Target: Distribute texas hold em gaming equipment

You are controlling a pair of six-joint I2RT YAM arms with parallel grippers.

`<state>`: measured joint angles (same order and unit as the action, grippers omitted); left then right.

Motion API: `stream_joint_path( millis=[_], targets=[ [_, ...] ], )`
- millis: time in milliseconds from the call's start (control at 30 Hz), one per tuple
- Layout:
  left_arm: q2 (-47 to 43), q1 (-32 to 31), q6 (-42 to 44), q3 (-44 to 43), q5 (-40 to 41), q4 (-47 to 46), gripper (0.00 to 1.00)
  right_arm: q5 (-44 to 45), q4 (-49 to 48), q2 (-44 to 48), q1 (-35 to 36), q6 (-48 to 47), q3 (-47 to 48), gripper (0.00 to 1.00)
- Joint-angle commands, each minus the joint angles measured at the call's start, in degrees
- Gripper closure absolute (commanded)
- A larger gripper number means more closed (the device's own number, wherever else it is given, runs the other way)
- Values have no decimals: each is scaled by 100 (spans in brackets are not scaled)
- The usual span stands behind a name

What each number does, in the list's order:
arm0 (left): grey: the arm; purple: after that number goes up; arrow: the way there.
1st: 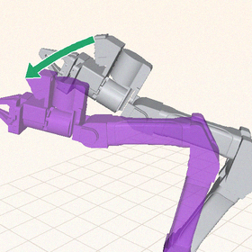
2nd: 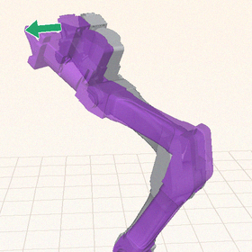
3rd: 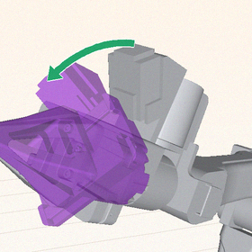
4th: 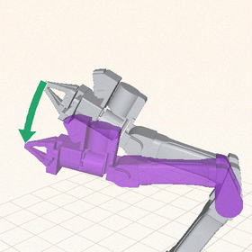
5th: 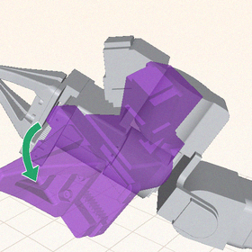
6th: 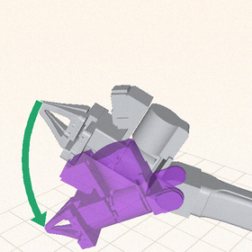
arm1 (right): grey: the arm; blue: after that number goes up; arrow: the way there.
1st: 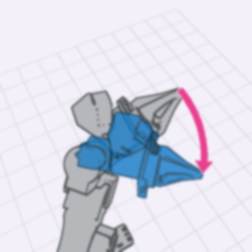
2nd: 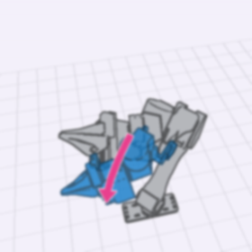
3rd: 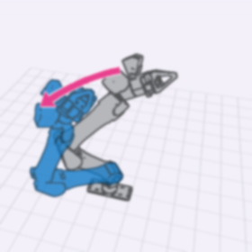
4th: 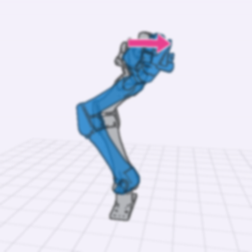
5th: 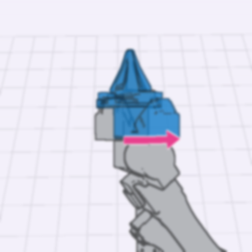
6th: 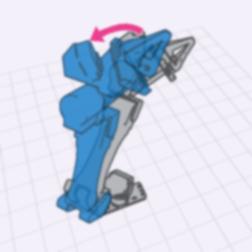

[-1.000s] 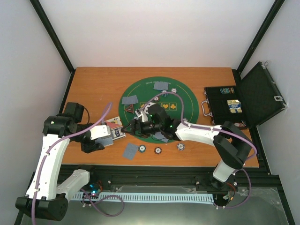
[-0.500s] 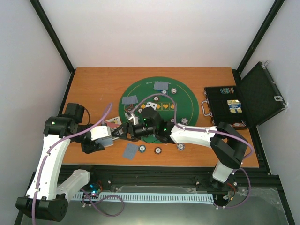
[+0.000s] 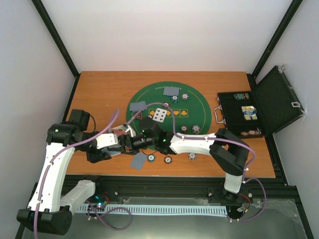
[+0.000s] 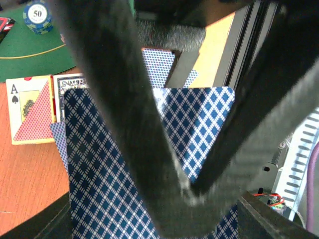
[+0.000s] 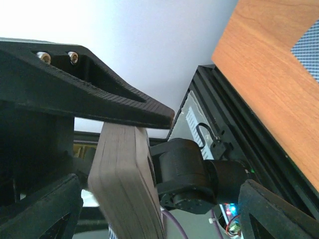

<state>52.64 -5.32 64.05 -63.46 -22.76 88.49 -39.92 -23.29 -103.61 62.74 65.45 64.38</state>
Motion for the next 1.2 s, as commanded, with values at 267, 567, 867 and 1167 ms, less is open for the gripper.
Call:
stream_joint_path(
  millis=[267,567,867,1167],
  targets=[
    [-30,-14,-77,-134,-148,4,99,-271,-383,-831,49,273,493,17],
    [-26,-17,-87,-218,-181,30,99,-194,-471,-619,-289,253,-187,27],
    [-55,-15,-62,-194,-186,15,99,-46,-88,-163,-391,-34,-405,37],
    [-78,-14,-37,-139,-152,-7,99,22,196,114,-469,-202,-374,55]
  ],
)
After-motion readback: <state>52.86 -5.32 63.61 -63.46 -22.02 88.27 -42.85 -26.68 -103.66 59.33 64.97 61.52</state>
